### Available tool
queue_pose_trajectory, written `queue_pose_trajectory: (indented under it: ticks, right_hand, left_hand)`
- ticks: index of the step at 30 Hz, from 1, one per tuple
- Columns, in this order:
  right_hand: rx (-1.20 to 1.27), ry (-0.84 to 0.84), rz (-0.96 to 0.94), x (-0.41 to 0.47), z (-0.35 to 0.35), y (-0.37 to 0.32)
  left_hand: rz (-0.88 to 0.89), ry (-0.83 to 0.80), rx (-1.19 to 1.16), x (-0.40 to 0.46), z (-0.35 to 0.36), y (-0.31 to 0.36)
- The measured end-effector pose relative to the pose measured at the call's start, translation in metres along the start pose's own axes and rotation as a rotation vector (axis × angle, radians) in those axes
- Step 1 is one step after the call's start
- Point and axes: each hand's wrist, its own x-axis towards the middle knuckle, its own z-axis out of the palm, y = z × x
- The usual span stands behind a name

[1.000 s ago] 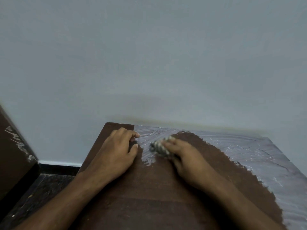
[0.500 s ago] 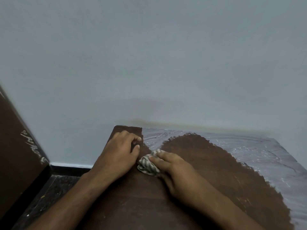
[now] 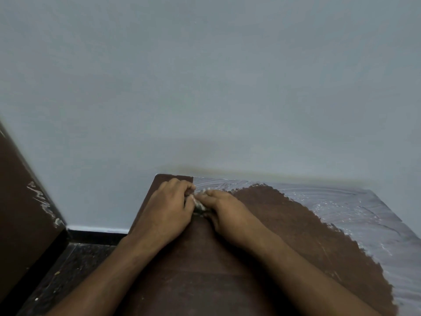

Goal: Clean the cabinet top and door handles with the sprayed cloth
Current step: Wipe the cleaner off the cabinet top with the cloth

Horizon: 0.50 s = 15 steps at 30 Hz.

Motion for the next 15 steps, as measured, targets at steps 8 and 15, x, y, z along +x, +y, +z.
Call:
queue_pose_trajectory:
  ticks: [8, 15]
  right_hand:
    - [-0.045, 0.037, 0.019, 0.011, 0.019, -0.009]
    - [-0.054, 0.053, 0.126, 0.053, 0.016, 0.005]
  left_hand:
    - [-0.045, 0.035, 0.045, 0.001, -0.015, -0.001]
    - [-0.117, -0.04, 0.084, 0.009, -0.014, -0.002]
